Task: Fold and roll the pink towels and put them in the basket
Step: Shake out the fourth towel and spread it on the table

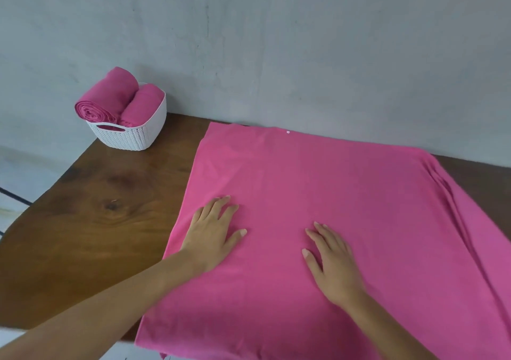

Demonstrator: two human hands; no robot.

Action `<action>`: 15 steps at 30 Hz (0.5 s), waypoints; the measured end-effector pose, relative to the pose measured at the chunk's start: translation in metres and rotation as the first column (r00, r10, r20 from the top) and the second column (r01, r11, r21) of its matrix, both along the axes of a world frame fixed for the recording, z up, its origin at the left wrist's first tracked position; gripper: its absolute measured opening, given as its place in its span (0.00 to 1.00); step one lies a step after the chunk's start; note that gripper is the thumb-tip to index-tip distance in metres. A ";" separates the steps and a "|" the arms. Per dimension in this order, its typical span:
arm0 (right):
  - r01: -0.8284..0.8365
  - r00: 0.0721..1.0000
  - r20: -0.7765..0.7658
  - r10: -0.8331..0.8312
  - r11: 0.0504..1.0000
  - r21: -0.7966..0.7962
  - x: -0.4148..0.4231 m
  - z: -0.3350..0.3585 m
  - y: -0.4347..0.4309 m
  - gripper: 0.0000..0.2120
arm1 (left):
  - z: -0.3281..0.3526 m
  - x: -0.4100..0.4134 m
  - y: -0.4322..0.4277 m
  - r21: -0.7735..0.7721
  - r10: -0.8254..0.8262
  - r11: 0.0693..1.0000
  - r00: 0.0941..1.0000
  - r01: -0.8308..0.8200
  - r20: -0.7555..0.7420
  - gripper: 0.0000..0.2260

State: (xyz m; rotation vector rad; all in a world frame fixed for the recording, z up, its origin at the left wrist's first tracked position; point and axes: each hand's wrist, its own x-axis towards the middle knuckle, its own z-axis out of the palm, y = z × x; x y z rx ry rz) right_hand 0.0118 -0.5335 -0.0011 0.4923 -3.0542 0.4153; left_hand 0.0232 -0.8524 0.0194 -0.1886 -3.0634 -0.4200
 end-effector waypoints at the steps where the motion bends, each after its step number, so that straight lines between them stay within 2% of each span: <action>1: 0.022 1.000 -0.002 -0.022 1.000 -0.004 0.002 0.000 0.001 0.31 | 0.001 -0.012 -0.001 0.001 -0.003 1.000 1.000 0.003 -0.001 0.35; 7: 0.099 0.995 0.013 -0.099 0.995 -0.023 0.008 -0.002 0.005 0.33 | 0.007 -0.117 -0.025 -0.059 0.078 0.995 0.997 -0.076 0.027 0.32; 15: 0.116 0.993 0.034 -0.115 0.993 -0.027 0.010 0.004 0.003 0.30 | 0.017 -0.221 -0.069 -0.083 0.146 0.987 0.976 -0.134 0.159 0.36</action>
